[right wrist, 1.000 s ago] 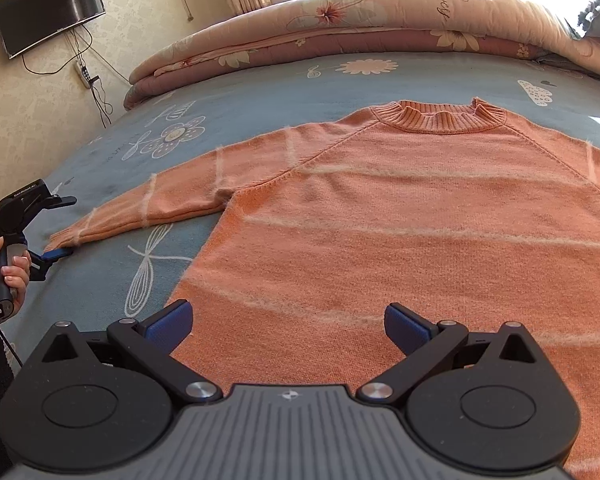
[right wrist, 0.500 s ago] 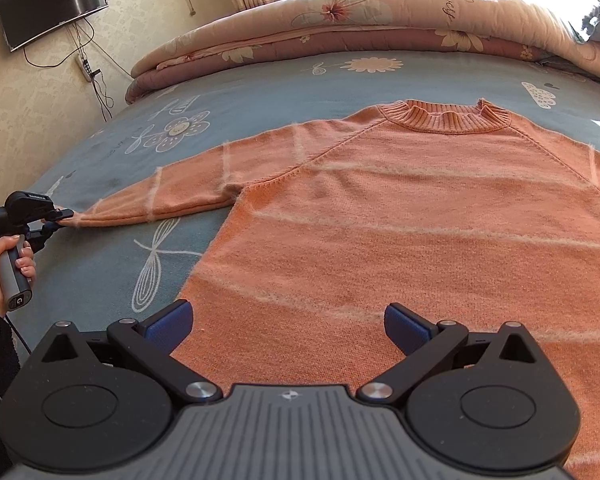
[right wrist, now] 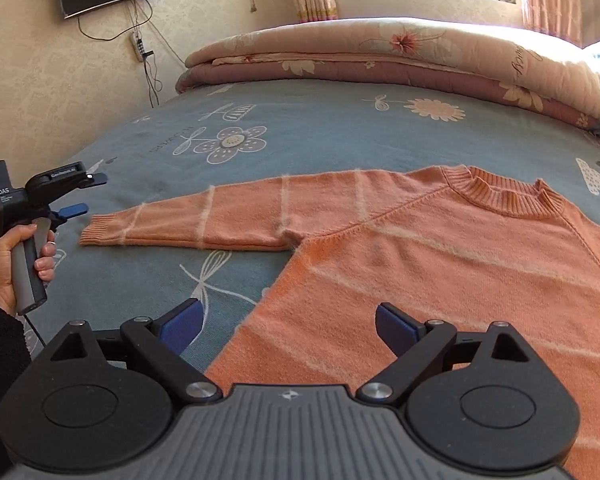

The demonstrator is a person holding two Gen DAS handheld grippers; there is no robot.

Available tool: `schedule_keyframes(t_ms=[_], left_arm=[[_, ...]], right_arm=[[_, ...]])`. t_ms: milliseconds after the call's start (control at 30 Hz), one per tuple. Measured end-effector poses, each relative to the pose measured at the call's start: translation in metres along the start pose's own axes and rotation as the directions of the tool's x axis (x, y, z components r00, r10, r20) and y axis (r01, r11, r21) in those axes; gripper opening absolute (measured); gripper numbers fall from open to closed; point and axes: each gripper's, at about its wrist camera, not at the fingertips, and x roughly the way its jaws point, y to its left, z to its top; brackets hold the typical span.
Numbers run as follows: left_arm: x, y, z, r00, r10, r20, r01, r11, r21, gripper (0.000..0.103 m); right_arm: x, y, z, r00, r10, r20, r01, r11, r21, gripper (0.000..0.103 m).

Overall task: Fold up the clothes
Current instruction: 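Lower both open grippers onto the sleeve near its ribbed cuff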

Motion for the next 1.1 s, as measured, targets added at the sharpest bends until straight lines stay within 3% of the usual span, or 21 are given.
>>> schedule_keyframes(t_ms=[100,200,267,367,633,867,967,1033,1100], left_arm=[[0.027,-0.025,-0.013,0.995,0.024,-0.098,-0.013,0.993,0.113,0.072],[0.049,-0.023,-0.019,0.979,0.09,-0.183,-0.067,0.989,0.131,0.072],[0.043,-0.019,-0.02,0.981,0.115,-0.156,-0.093,0.986,0.138,0.074],[0.035,-0.018,-0.018,0.974,0.193,-0.119,-0.172,0.97,0.169,0.08],[0.042,-0.003,-0.015,0.969,0.194,-0.153,-0.171,0.974,0.151,0.083],[0.045,-0.005,-0.017,0.941,0.318,-0.114,-0.284,0.928,0.241,0.083],[0.036,0.001,-0.012,0.938,0.333,-0.097,-0.306,0.926,0.219,0.083],[0.029,0.01,-0.007,0.929,0.364,-0.073,-0.344,0.918,0.198,0.083],[0.022,0.02,-0.002,0.918,0.395,-0.049,-0.381,0.908,0.177,0.084]], right_arm=[[0.026,0.018,0.039,0.999,0.051,-0.004,-0.051,0.995,-0.089,0.071],[0.065,0.033,0.053,0.998,0.058,-0.015,-0.06,0.991,-0.118,0.056],[0.093,0.043,0.058,0.998,0.056,-0.022,-0.058,0.99,-0.128,0.048],[0.136,0.057,0.066,0.998,0.052,-0.033,-0.056,0.988,-0.143,0.047],[0.231,0.084,0.073,0.995,0.052,-0.086,-0.063,0.988,-0.141,0.048],[0.206,0.097,0.043,0.995,0.031,-0.091,-0.052,0.971,-0.235,0.051],[0.197,0.107,0.049,0.998,0.034,-0.049,-0.047,0.96,-0.275,0.051],[0.194,0.117,0.057,0.999,0.038,0.006,-0.034,0.952,-0.305,0.051],[0.206,0.126,0.065,0.999,0.053,0.002,-0.05,0.955,-0.294,0.051]])
